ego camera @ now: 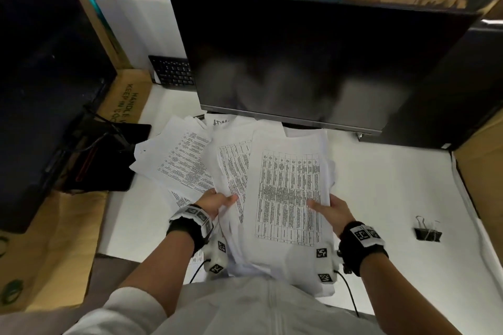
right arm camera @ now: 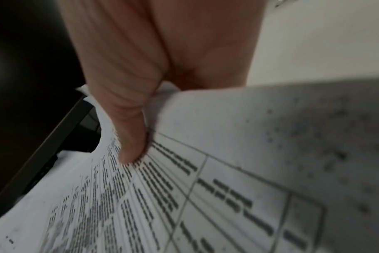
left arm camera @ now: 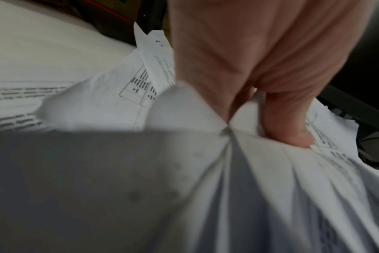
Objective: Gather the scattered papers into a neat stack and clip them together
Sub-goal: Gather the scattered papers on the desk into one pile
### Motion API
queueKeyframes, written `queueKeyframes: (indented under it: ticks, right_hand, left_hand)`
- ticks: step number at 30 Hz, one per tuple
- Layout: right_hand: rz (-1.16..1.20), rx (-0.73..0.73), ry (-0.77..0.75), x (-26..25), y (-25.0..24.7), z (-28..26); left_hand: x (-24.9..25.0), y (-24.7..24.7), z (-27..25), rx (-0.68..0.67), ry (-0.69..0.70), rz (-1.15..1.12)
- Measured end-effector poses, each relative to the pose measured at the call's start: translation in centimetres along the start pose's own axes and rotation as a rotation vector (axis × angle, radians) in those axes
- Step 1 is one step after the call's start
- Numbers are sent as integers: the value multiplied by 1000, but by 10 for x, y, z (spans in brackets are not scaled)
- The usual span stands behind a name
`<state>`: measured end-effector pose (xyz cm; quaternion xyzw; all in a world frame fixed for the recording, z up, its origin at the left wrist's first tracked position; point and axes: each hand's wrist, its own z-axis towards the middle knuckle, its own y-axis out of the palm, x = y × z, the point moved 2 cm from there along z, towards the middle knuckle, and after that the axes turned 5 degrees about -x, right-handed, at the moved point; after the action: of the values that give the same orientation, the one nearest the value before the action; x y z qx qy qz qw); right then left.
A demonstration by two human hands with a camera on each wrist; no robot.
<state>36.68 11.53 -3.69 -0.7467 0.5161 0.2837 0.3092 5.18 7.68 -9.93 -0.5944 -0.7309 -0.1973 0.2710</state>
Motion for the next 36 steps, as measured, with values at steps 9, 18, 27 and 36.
queueKeyframes:
  ticks: [9, 18, 27, 36]
  right_hand:
    - [-252, 267, 142, 9, -10, 6]
    - [-380, 254, 102, 15, -10, 4]
    - [-358, 230, 116, 16, -14, 8]
    - [-353, 221, 165, 12, -13, 9]
  left_hand:
    - [32, -13, -60, 520, -5, 388]
    - [21, -58, -65, 582, -86, 41]
    - [38, -39, -65, 390, 65, -80]
    - [79, -18, -86, 371, 326, -7]
